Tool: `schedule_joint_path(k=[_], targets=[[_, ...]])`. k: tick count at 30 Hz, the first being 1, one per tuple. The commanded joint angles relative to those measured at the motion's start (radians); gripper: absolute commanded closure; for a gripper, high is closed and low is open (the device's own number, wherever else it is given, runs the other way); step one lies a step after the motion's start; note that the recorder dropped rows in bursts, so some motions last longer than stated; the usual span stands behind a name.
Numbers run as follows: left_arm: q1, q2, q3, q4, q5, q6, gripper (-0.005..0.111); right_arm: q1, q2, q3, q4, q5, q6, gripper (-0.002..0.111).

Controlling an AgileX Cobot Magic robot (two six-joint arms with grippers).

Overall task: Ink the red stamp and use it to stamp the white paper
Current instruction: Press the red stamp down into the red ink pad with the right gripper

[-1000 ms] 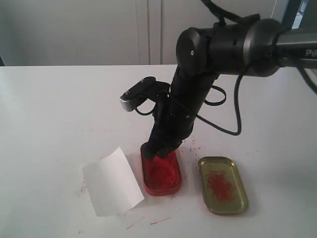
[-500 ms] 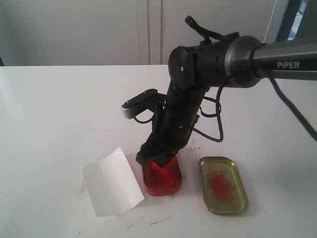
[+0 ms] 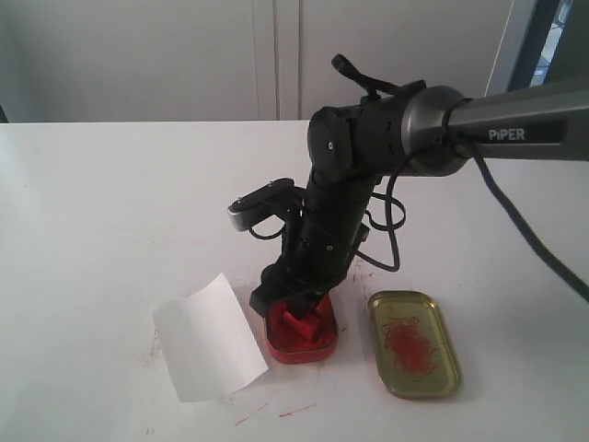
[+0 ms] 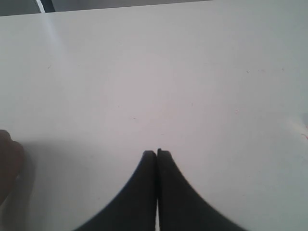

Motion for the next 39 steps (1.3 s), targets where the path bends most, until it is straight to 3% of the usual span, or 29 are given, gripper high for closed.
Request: schedule_joint_path(k=[1, 39], targets=[[0.001, -0.003, 0.005, -0.001, 0.002, 0.000, 0.107, 0.000, 0.002, -0.003, -0.005, -0.023, 0.008, 0.108], [0.001, -0.003, 0.005, -0.001, 0.002, 0.000, 0.107, 0.000, 0.092, 0.055, 0.022, -0.024, 0.008, 0.108]])
